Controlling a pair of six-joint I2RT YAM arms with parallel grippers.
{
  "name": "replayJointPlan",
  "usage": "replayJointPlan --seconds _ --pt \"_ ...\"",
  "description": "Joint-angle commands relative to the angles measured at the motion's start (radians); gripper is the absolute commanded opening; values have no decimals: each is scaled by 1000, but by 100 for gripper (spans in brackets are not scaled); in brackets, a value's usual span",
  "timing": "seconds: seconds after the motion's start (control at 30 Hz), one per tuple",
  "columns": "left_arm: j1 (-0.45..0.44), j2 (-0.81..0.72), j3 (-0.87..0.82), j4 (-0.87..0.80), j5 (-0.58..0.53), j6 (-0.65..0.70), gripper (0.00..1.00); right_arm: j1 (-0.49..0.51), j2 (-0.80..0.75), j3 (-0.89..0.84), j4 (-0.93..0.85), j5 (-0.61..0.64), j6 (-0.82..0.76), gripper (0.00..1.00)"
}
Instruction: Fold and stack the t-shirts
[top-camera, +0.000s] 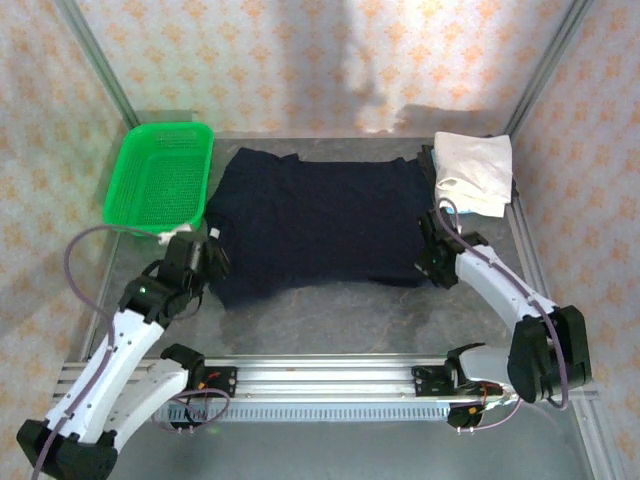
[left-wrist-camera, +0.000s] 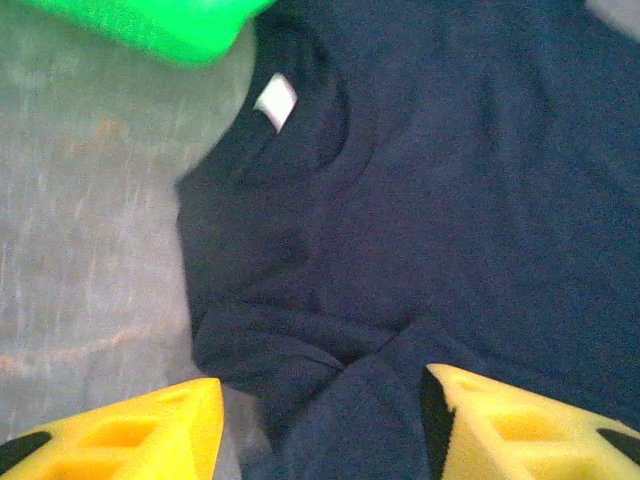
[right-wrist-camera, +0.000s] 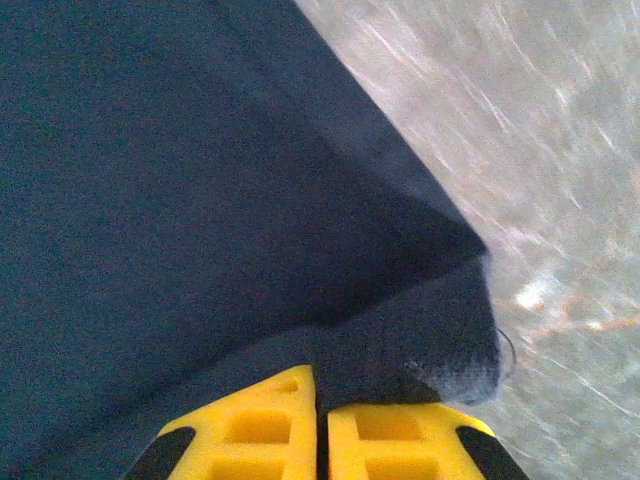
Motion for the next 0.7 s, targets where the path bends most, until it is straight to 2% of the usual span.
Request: replayJointPlan --seconds 0.0,0.1,0.23,0.4,0.6,0.67 --pt "-3 -68 -98 -37 11 -118 58 3 1 -62 -20 -36 13 13" --pt "-3 -55 -121 -9 31 -112 58 4 20 -70 -6 -65 9 14" --pt "-5 65 -113 10 77 -91 57 4 26 -41 -28 -29 -6 15" --pt "-23 125 -171 61 129 -108 42 3 23 -27 -28 -17 -6 15" --pt "-102 101 -287 4 64 -269 42 3 37 -31 -14 -17 -4 15" --pt "-106 85 -320 15 75 -298 42 4 46 -29 -10 -23 -7 15"
